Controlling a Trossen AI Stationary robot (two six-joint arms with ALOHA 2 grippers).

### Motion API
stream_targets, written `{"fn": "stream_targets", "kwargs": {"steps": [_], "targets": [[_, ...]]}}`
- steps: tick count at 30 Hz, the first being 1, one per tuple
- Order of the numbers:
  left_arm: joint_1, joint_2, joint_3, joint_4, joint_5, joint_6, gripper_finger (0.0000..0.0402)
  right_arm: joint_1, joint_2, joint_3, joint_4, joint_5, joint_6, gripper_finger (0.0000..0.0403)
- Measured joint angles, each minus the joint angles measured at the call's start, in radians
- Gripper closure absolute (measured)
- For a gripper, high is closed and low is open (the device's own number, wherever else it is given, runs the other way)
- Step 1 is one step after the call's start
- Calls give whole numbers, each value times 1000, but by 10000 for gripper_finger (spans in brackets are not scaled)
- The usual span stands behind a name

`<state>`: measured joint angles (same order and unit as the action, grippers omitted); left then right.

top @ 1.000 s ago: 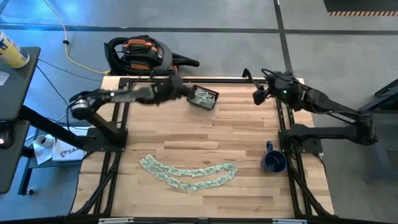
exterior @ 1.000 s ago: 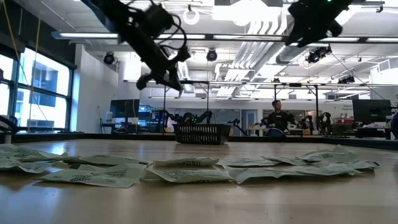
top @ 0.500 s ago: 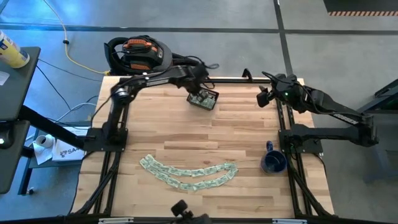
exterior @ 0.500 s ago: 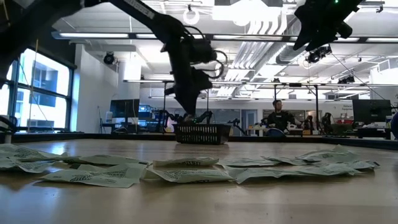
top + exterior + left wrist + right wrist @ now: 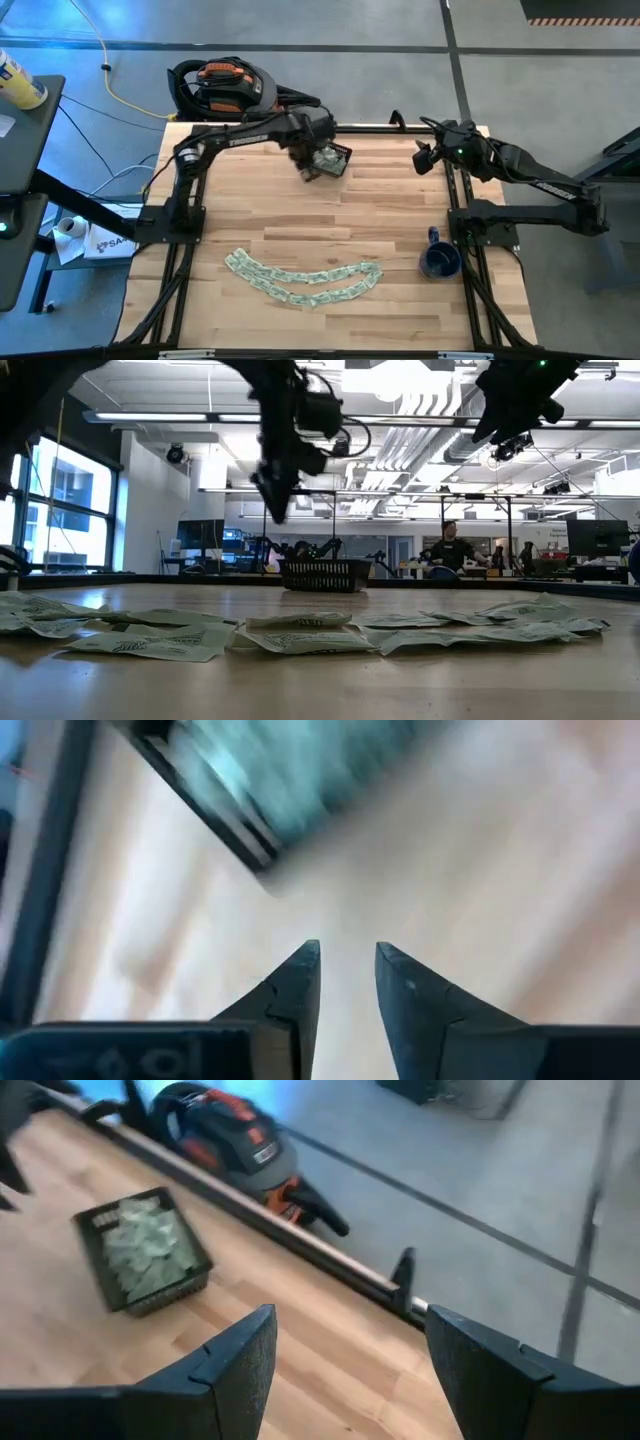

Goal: Pick and place Stevia / Truvia into bins
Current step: Put the stevia packet into the black bin

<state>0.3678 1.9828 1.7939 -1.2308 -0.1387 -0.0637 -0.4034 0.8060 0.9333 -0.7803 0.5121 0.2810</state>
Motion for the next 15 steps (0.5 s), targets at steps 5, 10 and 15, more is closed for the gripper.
{"fn": "stream_targets", "kwargs": {"steps": [5,10,15], "targets": [[-129,-133,-140,-32,66,30,271,3,47,0,-73,-317,-107,157],[-244,-261,-323,40,77,-77,280,88,144,0,-210,-554,-207,157],[-329,-340,-475,68,78,-244,286,208,261,0,-182,-592,-309,157]]}}
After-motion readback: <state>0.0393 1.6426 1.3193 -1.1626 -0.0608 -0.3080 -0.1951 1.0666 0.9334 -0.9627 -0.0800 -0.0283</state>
